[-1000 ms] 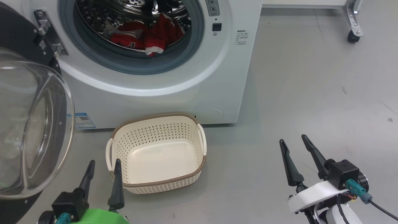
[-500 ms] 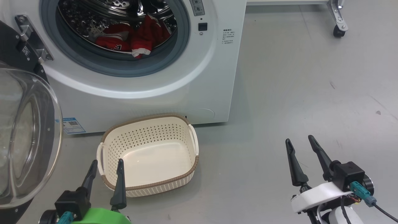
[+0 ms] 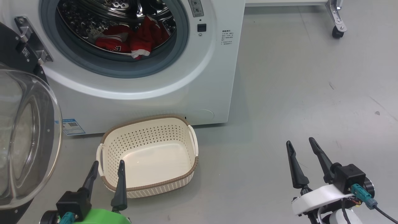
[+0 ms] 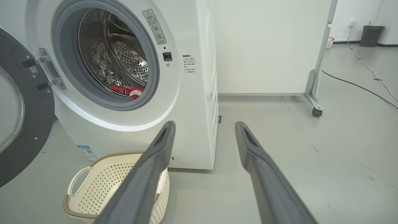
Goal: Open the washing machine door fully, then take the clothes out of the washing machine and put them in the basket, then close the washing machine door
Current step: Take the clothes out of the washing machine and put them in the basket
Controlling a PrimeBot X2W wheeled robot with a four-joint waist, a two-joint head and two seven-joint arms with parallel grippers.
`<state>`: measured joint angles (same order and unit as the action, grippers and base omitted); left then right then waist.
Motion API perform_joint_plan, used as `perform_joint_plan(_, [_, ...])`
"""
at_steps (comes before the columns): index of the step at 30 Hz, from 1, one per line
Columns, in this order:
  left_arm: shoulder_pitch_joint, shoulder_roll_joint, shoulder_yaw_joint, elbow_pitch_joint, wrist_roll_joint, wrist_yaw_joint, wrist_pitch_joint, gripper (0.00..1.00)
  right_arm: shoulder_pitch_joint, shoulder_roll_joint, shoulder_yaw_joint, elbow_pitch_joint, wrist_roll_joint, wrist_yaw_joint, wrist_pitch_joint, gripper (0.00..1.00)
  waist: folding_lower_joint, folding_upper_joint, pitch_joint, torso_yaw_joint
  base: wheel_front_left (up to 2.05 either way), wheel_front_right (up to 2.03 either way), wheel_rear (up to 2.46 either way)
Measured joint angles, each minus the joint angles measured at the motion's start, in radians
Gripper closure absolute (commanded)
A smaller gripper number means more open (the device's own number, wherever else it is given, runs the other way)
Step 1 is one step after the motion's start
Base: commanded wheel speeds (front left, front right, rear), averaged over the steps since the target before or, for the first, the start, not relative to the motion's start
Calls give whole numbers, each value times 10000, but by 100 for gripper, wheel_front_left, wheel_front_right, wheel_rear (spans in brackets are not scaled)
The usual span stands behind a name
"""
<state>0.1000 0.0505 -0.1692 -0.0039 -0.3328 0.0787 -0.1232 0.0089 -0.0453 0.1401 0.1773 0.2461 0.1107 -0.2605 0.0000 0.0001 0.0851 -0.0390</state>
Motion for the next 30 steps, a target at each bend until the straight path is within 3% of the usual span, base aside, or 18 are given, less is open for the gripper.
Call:
perform_joint_plan(16, [58,48,-2,-84,416,148,165,0,2,4,29,-58,105,-2,0,0,0,0,43,-9,8,-8,0])
perform_joint_plan(30, [59,46,50,-198,642,221,180,0,3,6,52,-90,169,-6,0,0,0,0,87,-1,62,-62,0])
